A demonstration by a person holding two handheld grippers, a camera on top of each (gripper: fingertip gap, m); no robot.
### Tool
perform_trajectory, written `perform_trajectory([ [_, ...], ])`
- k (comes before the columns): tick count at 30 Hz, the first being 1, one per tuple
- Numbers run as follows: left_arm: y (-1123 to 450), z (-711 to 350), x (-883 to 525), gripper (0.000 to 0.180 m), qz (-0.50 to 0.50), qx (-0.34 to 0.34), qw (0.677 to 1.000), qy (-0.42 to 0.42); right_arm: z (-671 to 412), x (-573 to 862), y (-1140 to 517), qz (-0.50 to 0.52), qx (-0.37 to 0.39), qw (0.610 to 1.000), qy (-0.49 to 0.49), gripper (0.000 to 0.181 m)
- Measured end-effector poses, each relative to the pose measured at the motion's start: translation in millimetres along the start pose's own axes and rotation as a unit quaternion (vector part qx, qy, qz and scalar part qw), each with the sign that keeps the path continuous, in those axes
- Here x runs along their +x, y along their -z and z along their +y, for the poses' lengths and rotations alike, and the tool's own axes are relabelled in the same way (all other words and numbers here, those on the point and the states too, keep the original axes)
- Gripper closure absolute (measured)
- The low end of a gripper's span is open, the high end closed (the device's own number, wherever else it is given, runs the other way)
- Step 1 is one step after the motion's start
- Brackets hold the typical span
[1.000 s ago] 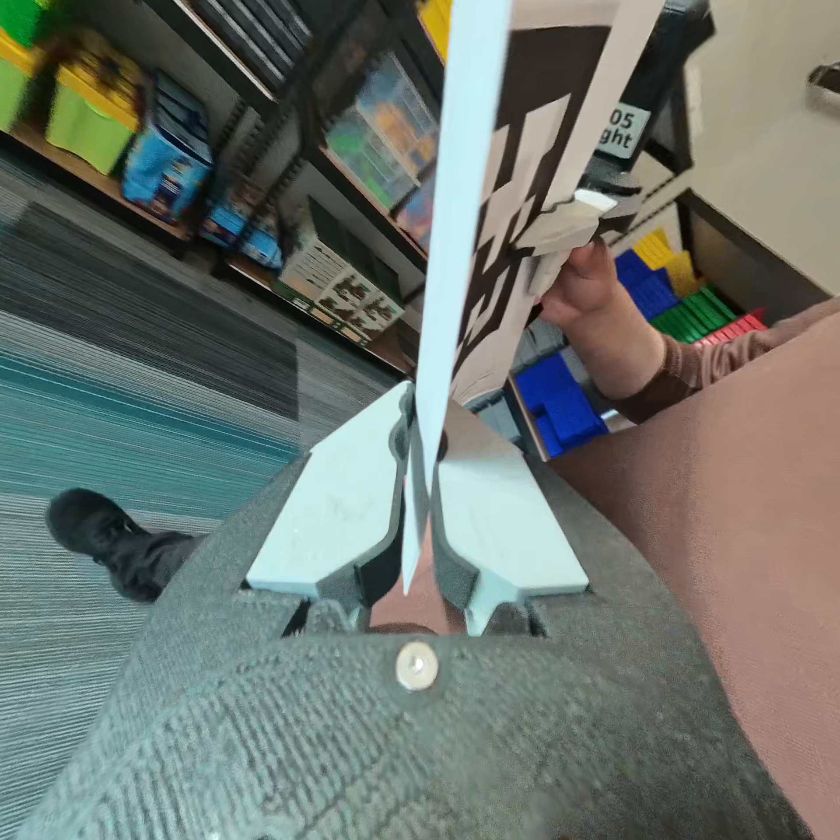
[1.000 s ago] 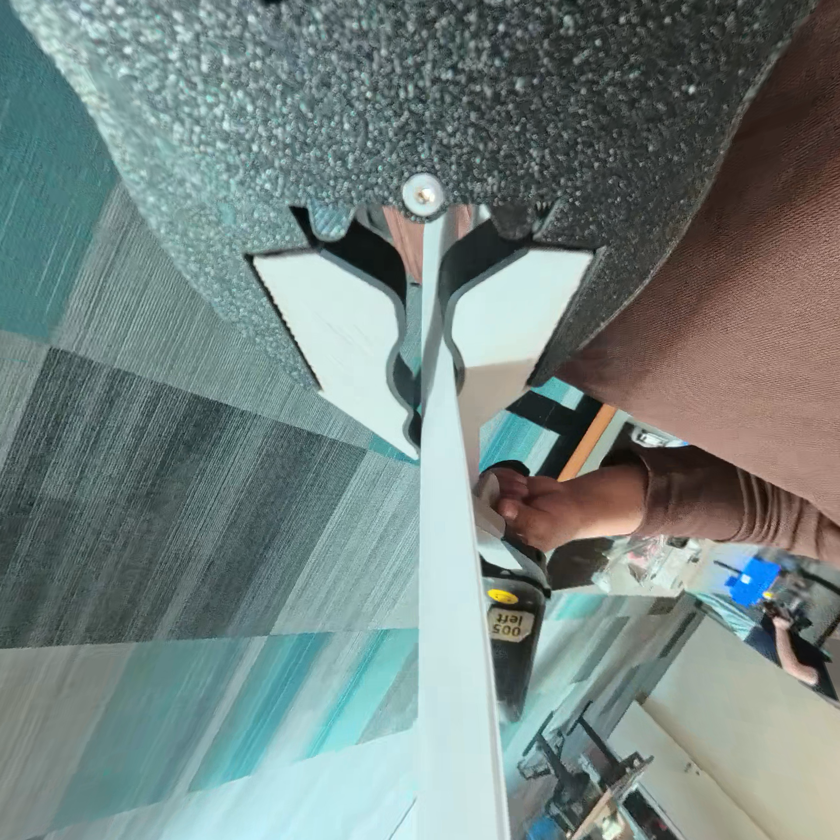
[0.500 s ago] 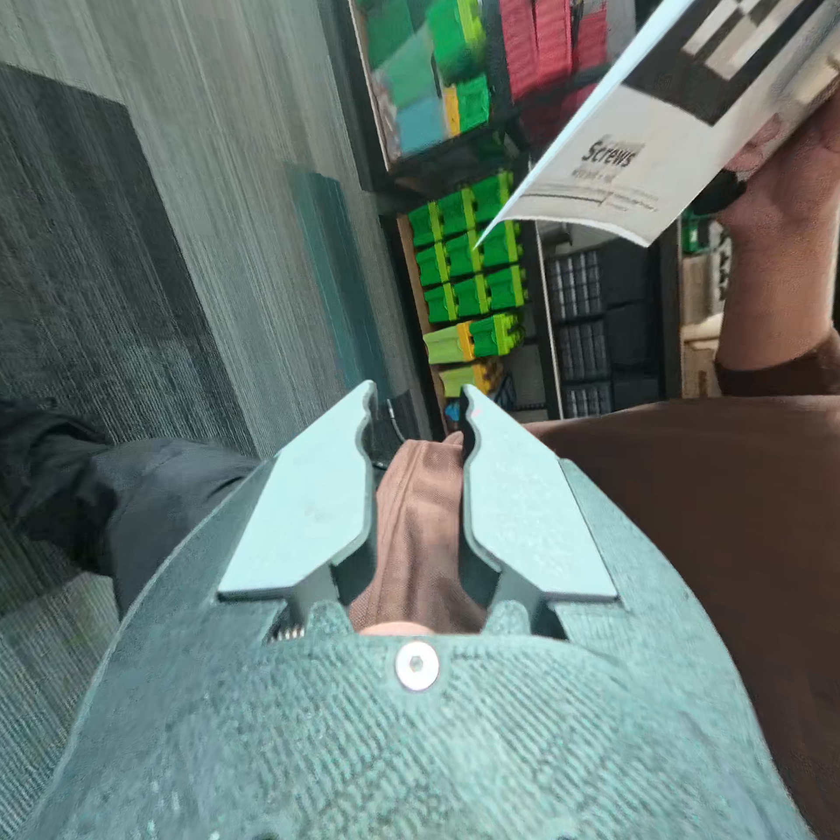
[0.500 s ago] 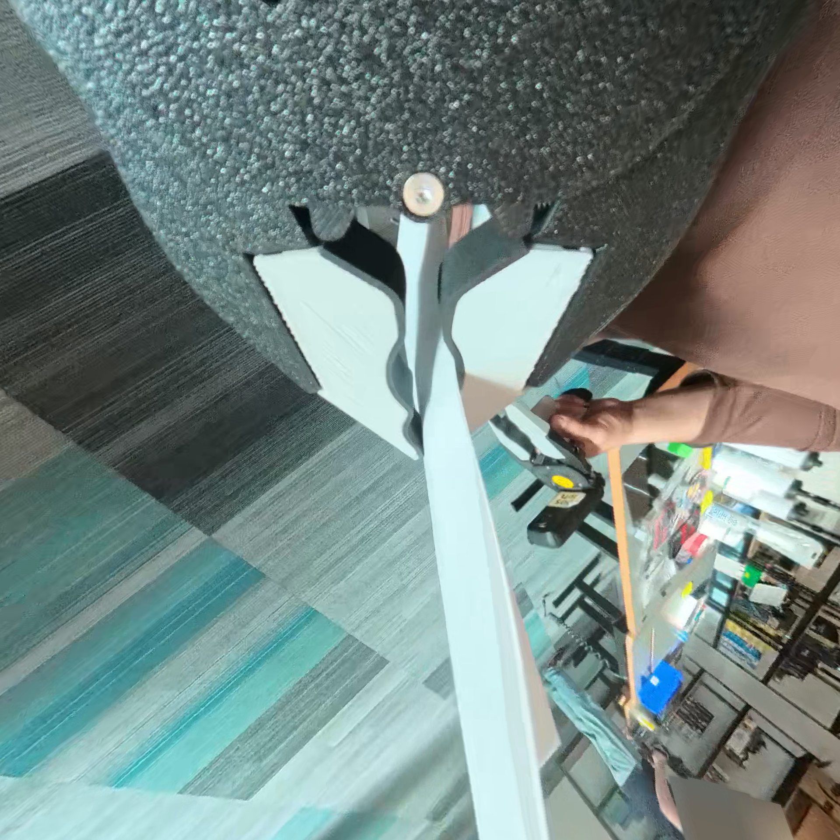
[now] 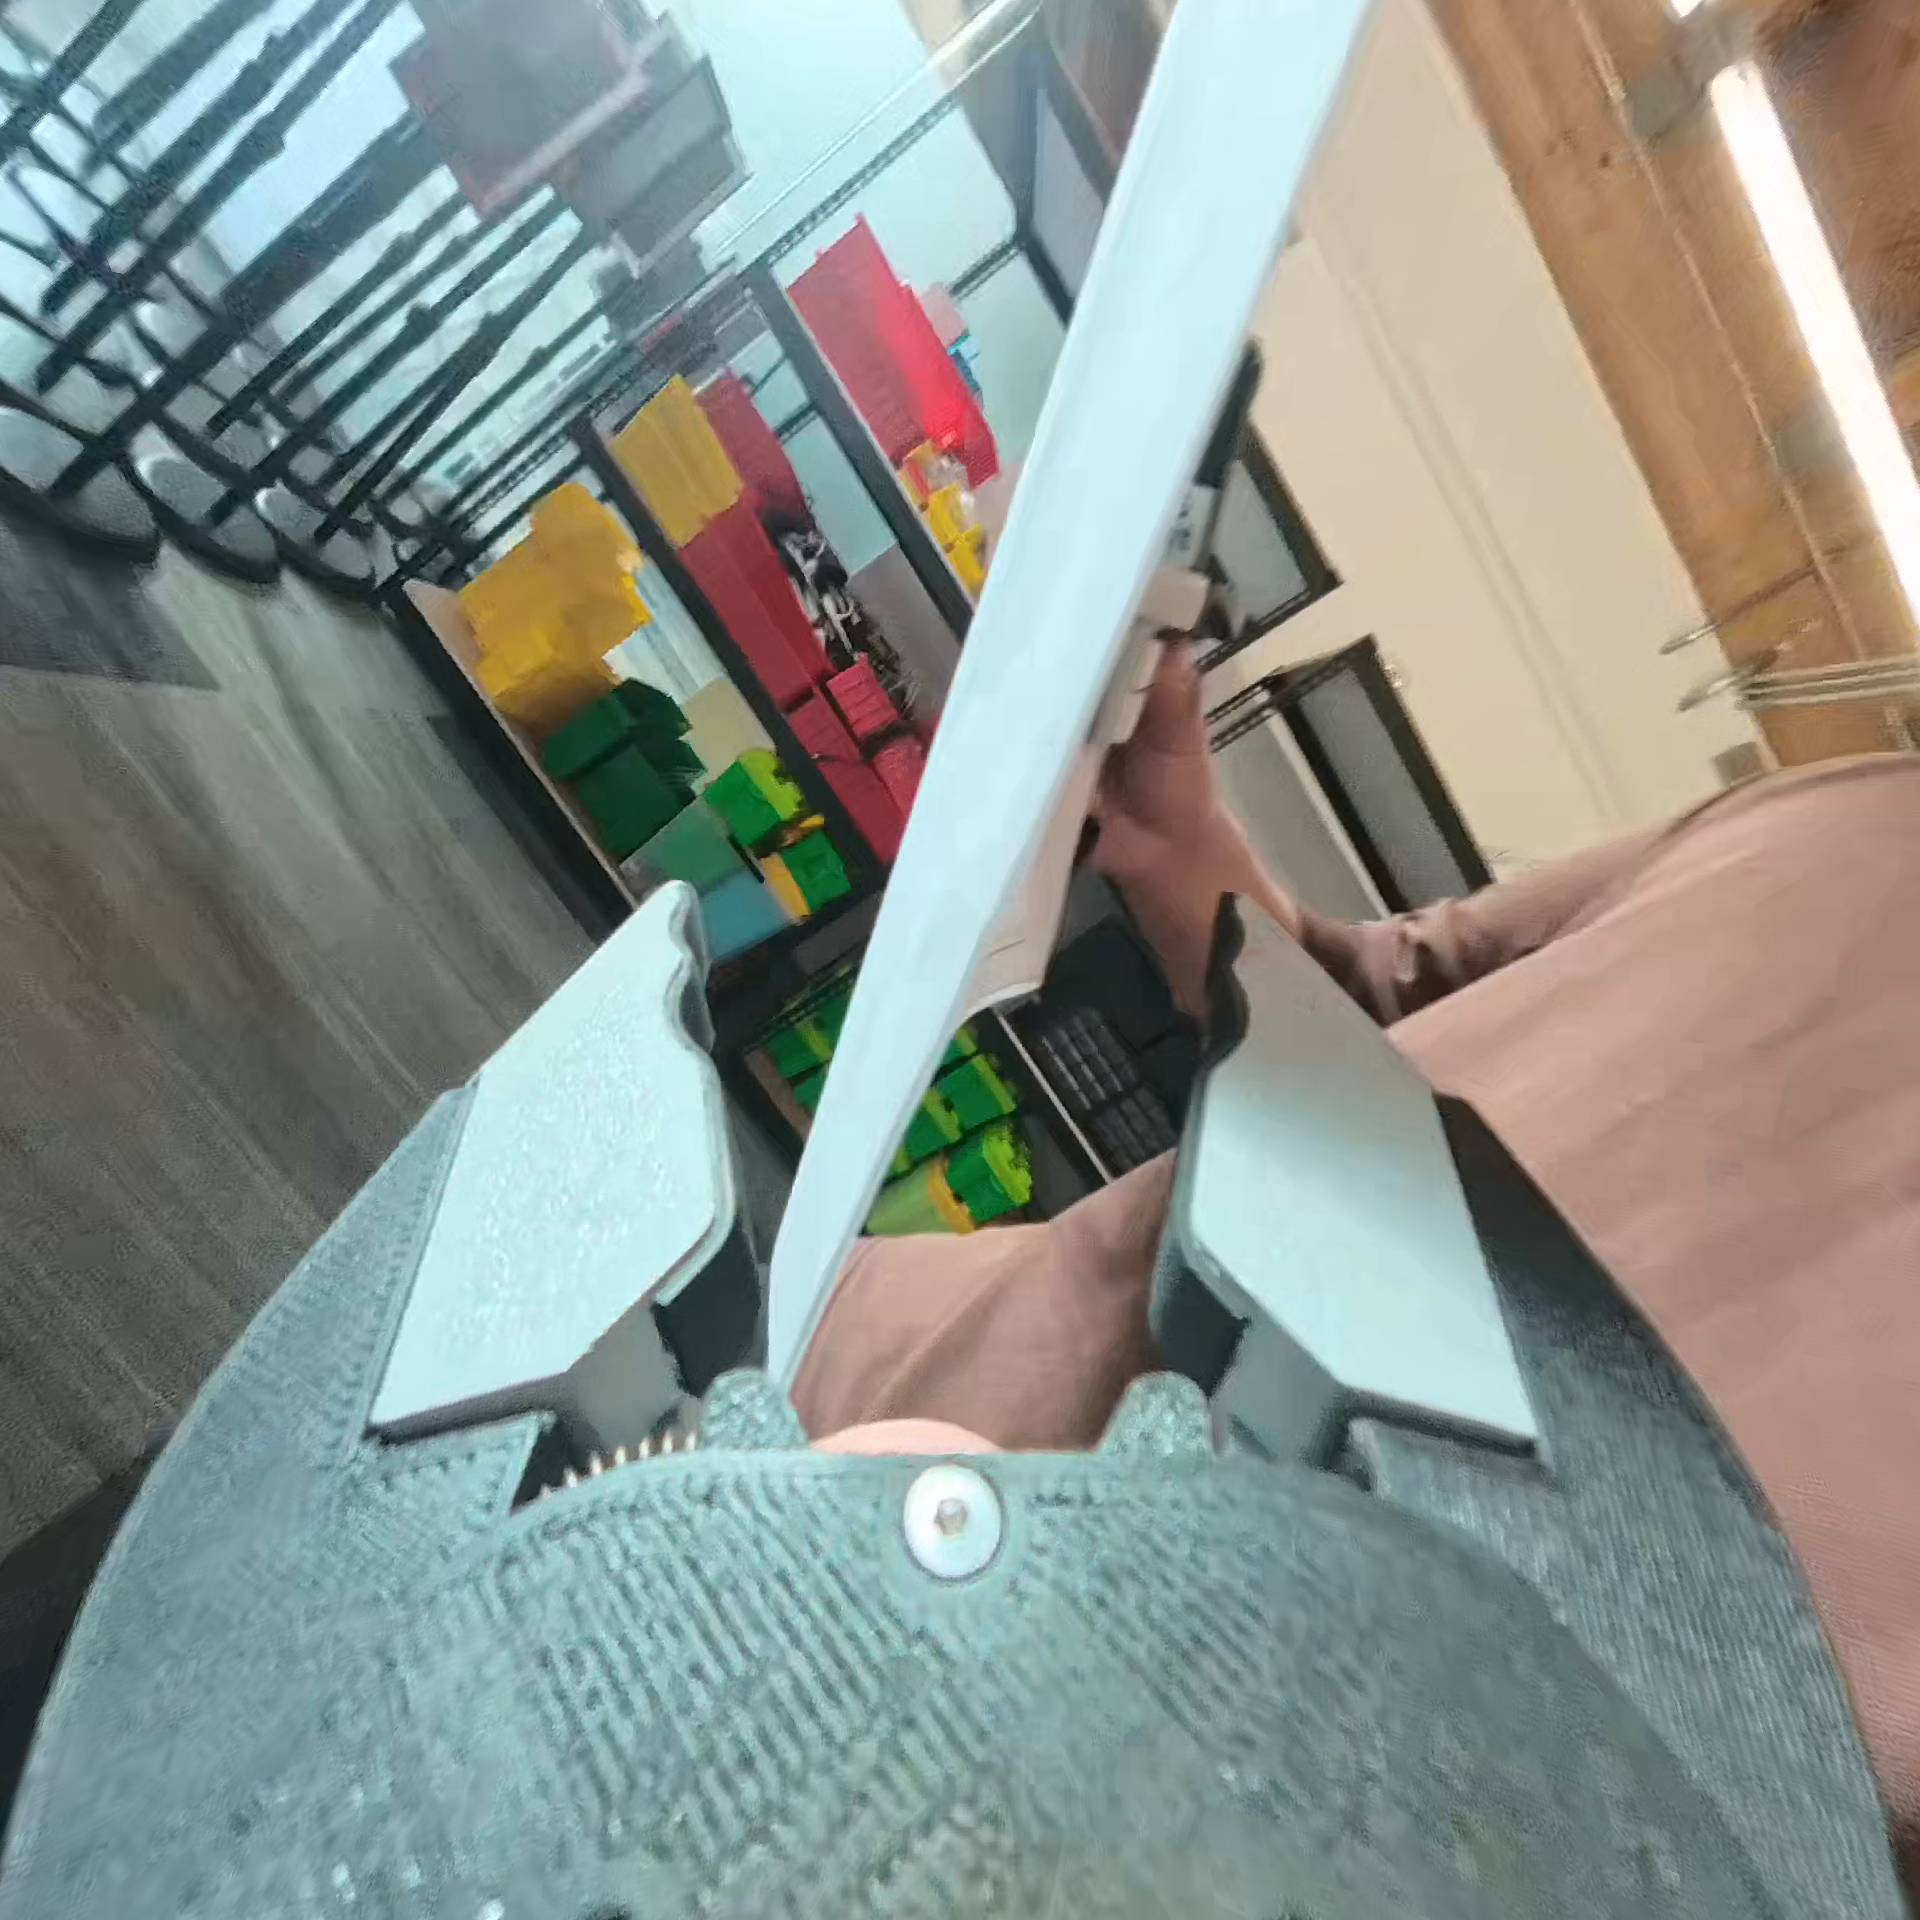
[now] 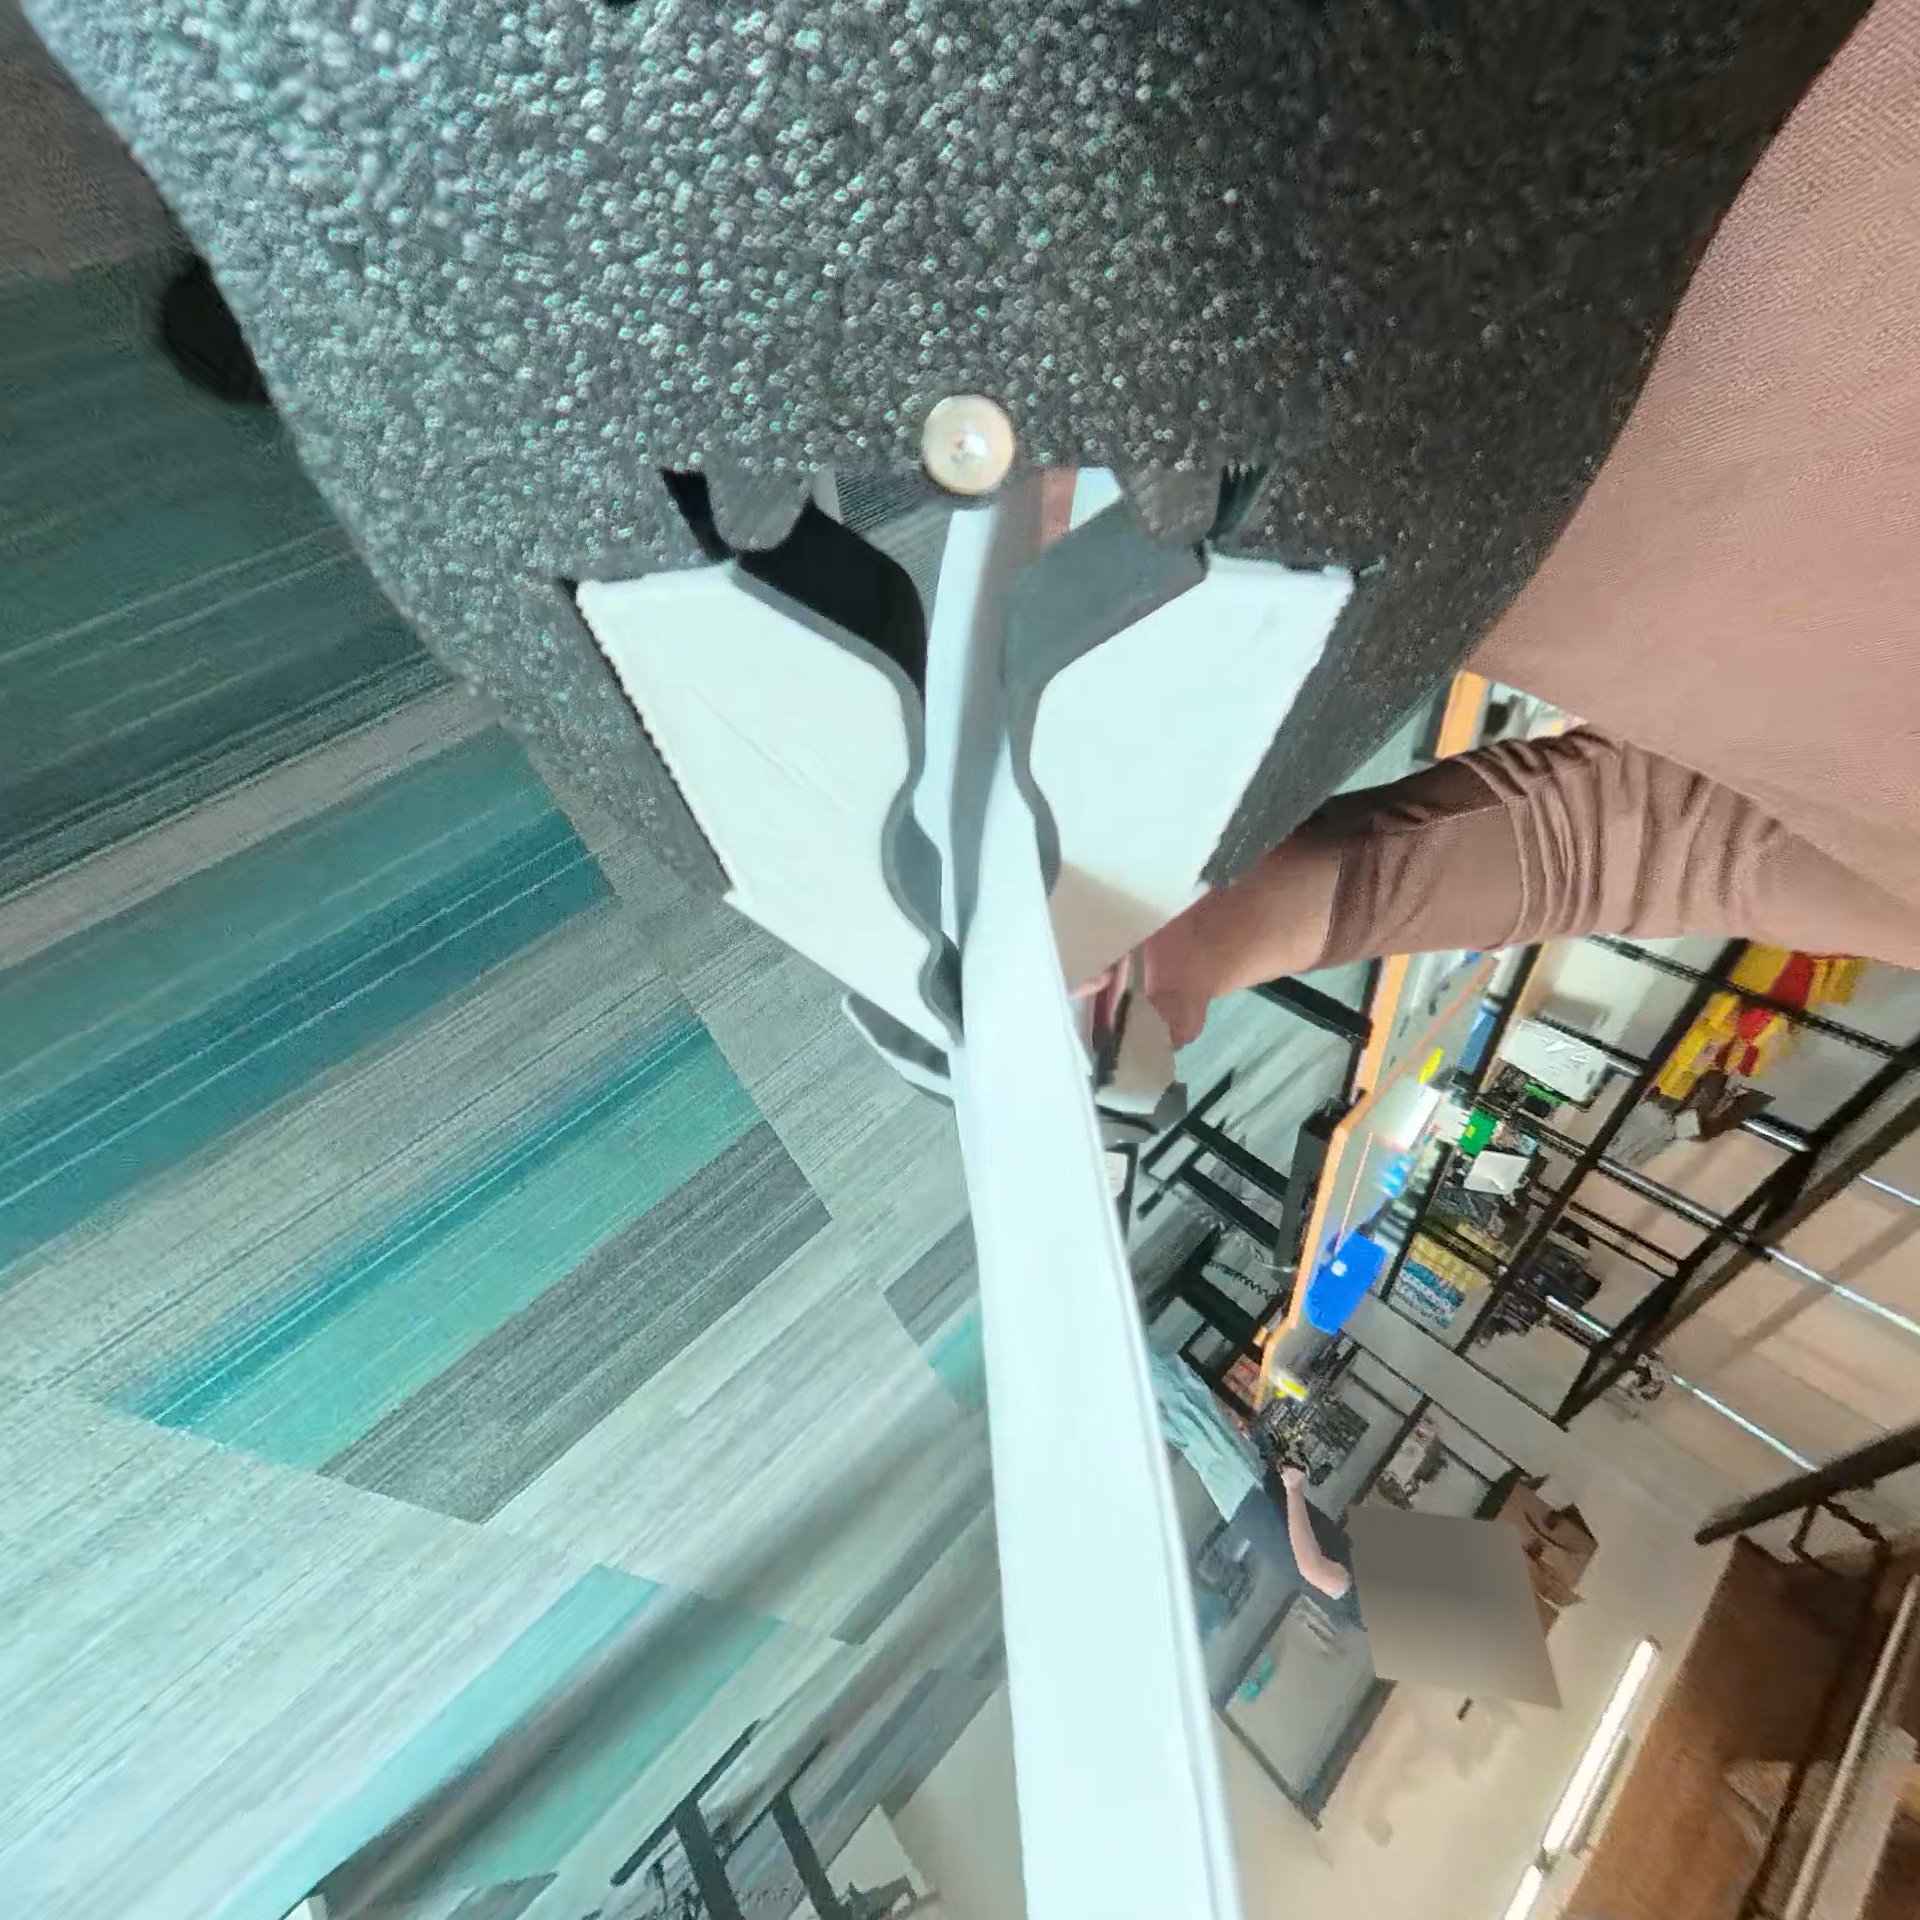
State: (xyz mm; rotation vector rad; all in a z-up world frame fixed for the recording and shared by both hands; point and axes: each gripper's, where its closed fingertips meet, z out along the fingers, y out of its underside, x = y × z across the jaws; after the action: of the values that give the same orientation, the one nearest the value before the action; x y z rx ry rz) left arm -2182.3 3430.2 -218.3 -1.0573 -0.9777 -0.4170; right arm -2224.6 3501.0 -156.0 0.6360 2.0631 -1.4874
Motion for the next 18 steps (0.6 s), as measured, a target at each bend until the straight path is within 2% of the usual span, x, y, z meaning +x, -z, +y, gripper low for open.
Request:
perform_trajectory([
  [3, 21.5, -115.0, -60.8, 0.122, 0.023, -0.003, 1.000, -0.007, -87.3, 76.3, -67.2, -0.033, 0.011, 0.999, 0.025, 0.181],
  [5, 34.4, -188.4, -104.3, 0.177, 0.007, 0.024, 0.999, -0.026, -147.4, 128.6, -110.4, -0.066, 0.031, 0.997, 0.026, 0.181],
  [8, 50.9, -302.4, -164.6, 0.180, -0.027, 0.060, 0.998, -0.020, -237.2, 199.2, -170.0, -0.105, 0.030, 0.994, 0.014, 0.181],
  [11, 56.4, -406.3, -210.5, 0.180, -0.091, 0.035, 0.994, -0.050, -332.1, 261.5, -215.9, -0.077, 0.006, 0.996, 0.034, 0.181],
  [13, 58.5, -475.3, -233.6, 0.180, -0.124, 0.017, 0.989, -0.074, -394.2, 296.6, -241.3, -0.065, 0.000, 0.998, 0.011, 0.181],
  [15, 56.5, -541.8, -262.4, 0.180, -0.127, -0.005, 0.988, -0.087, -451.3, 337.3, -263.1, -0.029, 0.001, 1.000, 0.005, 0.181],
  [18, 48.8, -631.9, -328.9, 0.180, -0.139, -0.066, 0.980, -0.130, -514.7, 420.9, -294.2, 0.097, -0.019, 0.994, 0.051, 0.181],
])
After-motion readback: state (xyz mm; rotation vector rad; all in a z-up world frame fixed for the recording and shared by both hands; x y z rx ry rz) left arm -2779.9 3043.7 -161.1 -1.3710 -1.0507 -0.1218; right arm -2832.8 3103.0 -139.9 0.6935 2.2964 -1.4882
